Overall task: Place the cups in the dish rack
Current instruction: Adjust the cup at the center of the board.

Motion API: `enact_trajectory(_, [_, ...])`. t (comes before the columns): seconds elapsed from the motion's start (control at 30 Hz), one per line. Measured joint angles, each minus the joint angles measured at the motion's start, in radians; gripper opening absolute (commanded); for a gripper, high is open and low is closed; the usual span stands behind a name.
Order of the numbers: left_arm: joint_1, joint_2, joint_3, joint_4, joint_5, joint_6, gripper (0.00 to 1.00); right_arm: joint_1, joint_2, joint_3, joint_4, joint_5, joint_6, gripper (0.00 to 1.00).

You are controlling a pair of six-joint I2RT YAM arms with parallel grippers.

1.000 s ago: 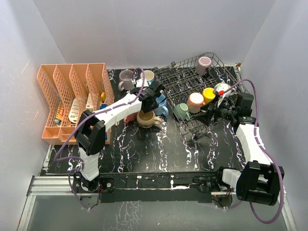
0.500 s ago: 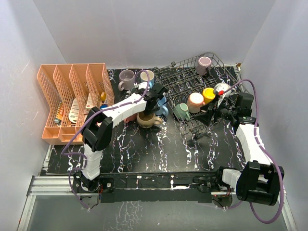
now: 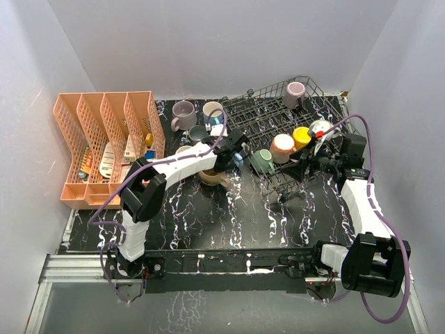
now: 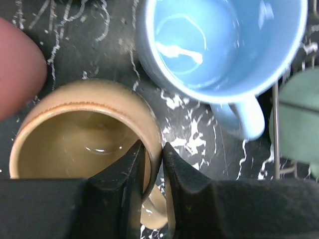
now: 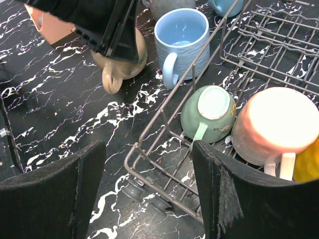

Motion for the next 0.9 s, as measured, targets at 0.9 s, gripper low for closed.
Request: enact_trajectory(0.9, [-0.145, -0.266, -0.332, 0.094, 0.118, 0.358, 0.28, 0.000, 0.000, 0.000, 0.000, -0.001, -0.002, 0.72])
